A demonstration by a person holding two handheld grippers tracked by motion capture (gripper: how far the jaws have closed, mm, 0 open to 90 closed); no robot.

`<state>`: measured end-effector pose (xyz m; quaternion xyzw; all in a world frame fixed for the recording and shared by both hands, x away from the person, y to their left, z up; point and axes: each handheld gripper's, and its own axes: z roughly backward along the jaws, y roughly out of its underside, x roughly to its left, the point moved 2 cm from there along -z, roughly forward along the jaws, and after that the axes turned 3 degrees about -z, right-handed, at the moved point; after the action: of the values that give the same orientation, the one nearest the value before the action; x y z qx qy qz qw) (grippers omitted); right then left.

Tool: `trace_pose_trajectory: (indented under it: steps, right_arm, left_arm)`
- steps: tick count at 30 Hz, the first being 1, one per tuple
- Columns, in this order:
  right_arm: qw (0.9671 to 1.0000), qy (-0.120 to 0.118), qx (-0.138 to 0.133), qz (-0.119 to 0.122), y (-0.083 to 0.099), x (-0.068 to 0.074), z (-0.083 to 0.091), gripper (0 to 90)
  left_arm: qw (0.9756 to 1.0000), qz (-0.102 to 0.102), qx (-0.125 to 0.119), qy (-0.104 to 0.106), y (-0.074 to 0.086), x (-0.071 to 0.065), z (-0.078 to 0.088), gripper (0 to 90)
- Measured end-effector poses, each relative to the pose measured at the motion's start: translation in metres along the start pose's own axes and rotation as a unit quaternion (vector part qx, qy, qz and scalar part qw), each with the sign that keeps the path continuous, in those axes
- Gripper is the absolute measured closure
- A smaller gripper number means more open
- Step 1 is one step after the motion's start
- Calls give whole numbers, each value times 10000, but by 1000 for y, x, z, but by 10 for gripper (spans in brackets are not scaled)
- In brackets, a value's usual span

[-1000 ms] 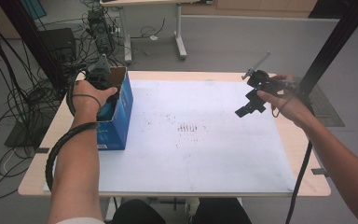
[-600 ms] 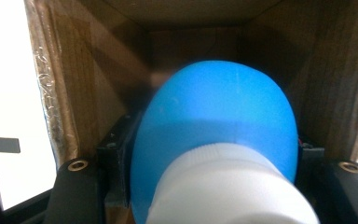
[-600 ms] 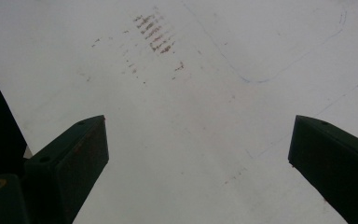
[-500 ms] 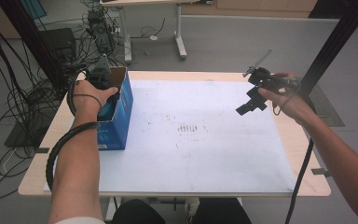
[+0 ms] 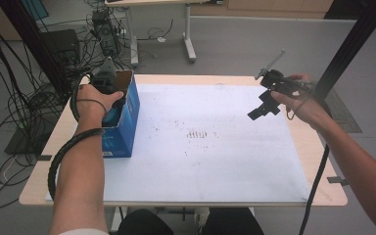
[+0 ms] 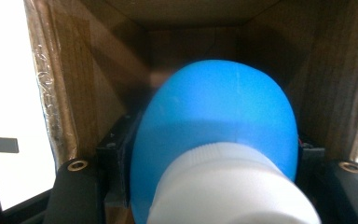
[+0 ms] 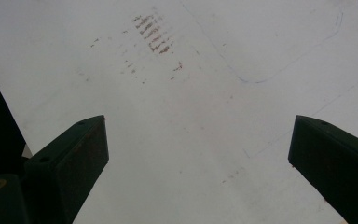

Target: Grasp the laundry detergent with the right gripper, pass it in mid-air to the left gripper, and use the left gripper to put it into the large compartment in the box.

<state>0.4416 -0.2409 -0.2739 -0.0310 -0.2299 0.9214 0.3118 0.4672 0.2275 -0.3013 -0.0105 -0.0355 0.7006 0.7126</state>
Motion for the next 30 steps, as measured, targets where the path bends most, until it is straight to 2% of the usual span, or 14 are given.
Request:
trace_pose_trajectory:
  steps: [30]
  right_arm:
    - [10000, -14, -6, 9, 2, 0, 0, 49]
  left_arm:
    - [10000, 3, -28, -39, 0, -3, 0, 352]
